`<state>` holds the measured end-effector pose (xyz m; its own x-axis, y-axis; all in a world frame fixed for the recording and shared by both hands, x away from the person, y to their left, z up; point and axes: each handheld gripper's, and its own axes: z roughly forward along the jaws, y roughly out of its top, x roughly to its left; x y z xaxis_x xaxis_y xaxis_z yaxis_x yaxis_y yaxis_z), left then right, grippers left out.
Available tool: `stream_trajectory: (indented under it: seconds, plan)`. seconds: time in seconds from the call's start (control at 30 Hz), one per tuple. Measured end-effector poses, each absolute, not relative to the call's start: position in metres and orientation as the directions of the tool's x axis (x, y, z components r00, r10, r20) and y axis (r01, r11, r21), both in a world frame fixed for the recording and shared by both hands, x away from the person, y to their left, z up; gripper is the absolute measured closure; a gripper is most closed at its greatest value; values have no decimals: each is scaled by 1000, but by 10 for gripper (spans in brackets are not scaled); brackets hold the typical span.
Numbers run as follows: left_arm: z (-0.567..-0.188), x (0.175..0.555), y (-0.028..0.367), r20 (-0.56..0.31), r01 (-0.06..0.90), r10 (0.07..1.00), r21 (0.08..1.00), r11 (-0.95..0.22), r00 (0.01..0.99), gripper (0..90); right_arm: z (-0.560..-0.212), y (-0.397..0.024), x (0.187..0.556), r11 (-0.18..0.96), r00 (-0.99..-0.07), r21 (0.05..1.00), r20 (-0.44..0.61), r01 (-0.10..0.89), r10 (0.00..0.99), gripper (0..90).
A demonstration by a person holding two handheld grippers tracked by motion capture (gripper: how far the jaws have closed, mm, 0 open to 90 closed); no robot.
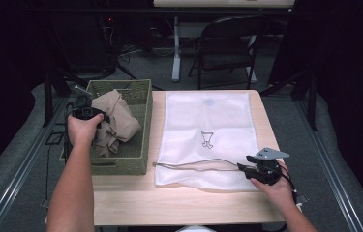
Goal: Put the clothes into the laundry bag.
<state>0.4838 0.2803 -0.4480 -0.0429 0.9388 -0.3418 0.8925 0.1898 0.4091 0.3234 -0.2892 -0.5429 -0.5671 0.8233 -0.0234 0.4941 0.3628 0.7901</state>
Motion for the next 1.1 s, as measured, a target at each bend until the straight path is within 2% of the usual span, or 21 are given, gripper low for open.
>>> stream_trajectory:
  seconds: [0.4,0.6,1.1]
  plan:
    - [-431,480,278,-339,884,940,428,187,-35,686,-537,-287,321,384,-572,809,-72,446,817,489]
    - [-421,477,276,-344,876,939,450,174,-10,687,-534,-282,319,397,-593,799,-65,450,803,549]
    - [-403,475,265,-325,874,945,467,138,24,687,-518,-272,321,416,-618,799,-71,435,783,624]
